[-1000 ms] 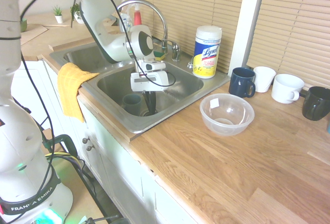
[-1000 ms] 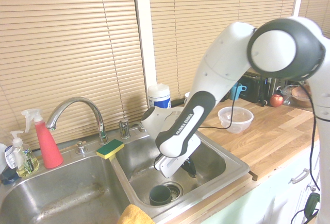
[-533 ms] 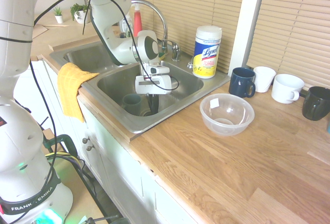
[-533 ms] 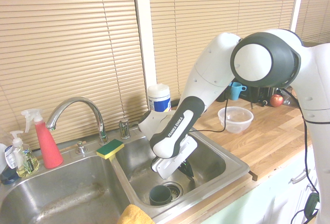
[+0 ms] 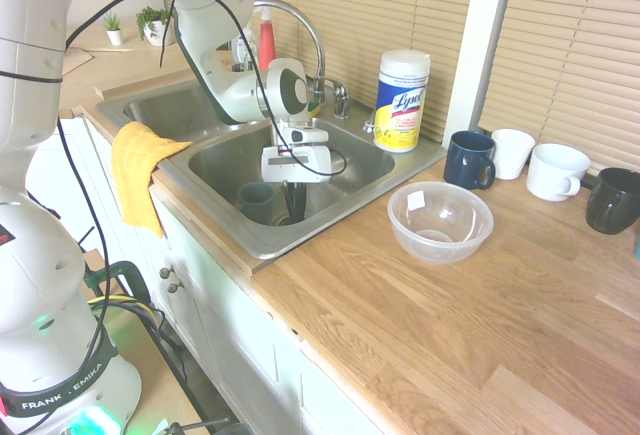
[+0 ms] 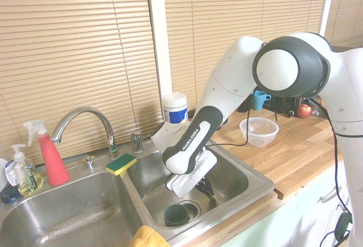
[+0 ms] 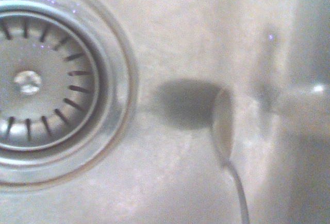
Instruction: Put the spoon into the sink
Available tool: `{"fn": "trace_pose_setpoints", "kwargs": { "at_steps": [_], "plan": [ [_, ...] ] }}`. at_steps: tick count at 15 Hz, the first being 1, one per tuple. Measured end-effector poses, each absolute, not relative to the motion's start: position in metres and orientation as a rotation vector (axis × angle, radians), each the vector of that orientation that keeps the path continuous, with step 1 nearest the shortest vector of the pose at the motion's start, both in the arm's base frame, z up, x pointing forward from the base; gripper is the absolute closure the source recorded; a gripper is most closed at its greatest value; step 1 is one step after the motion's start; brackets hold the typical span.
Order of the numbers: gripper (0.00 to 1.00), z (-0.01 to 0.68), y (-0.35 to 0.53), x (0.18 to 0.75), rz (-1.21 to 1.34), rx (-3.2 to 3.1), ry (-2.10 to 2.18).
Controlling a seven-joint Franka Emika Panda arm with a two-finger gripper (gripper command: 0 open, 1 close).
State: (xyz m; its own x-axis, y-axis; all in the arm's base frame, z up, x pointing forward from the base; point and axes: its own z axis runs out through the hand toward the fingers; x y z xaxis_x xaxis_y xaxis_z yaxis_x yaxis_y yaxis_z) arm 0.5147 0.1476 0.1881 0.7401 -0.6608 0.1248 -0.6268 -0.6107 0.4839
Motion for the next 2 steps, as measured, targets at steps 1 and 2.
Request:
{"fn": "trace_pose_setpoints", "kwargs": {
  "at_steps": [1,2],
  "plan": [
    [0.00,0.1899,0.1511,0.5114,-0.080,2.442,-0.961],
    [0.00,0.1938,0.1537,0.5072,-0.062,2.453,-0.945]
  ]
}}
